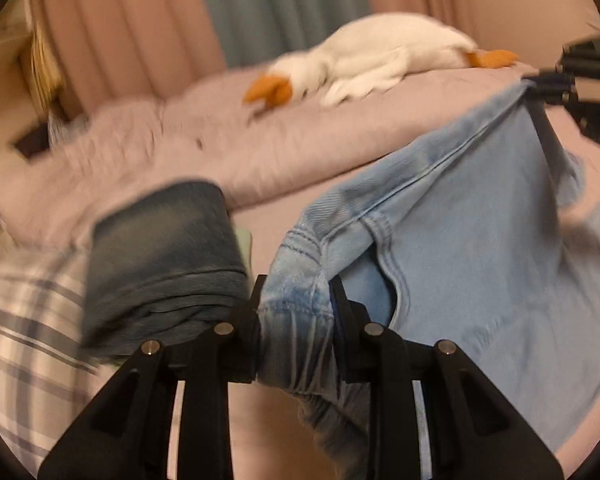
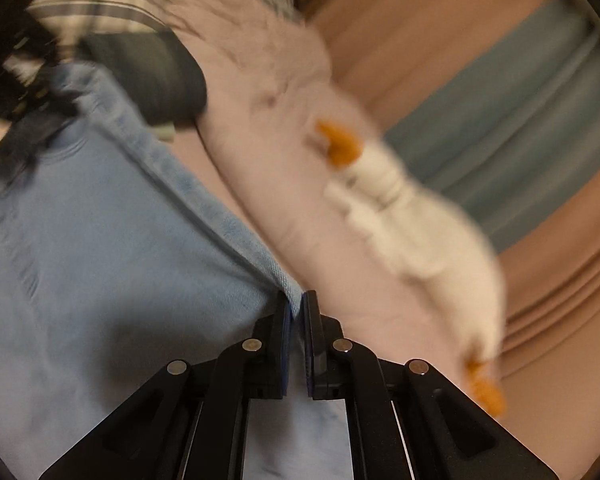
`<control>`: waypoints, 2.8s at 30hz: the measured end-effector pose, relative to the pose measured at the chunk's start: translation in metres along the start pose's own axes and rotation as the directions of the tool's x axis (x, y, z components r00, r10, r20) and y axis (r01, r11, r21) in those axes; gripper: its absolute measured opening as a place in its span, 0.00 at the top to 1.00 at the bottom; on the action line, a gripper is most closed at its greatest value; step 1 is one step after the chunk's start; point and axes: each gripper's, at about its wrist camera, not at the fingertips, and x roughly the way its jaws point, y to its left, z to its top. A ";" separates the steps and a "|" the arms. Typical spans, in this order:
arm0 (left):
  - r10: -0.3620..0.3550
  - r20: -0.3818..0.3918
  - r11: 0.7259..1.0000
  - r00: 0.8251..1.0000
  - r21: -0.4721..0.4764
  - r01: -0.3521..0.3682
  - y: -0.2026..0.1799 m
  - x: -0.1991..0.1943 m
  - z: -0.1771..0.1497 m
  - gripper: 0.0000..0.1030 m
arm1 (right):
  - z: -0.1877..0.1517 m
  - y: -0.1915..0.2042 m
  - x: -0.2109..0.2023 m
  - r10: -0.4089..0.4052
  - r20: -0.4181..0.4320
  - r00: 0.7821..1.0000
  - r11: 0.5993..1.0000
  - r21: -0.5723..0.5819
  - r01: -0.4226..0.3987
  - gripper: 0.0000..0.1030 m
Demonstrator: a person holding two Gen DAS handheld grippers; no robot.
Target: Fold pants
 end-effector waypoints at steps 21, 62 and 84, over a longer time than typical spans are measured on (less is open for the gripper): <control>0.196 0.011 0.863 0.980 0.472 -0.178 -0.098 -0.031 -0.160 0.74 | -0.116 0.160 -0.142 0.272 -0.126 0.954 0.962 0.009 -0.273 0.97; -0.322 -0.189 0.939 0.928 -0.193 0.286 -0.208 0.025 -0.062 0.20 | -0.185 -0.043 0.037 0.373 -0.308 0.875 0.403 0.903 0.146 0.98; -0.285 -0.208 0.950 0.936 -0.188 0.247 -0.214 0.024 -0.065 0.16 | -0.421 0.011 -0.162 0.101 0.003 0.995 -0.423 0.905 0.041 0.54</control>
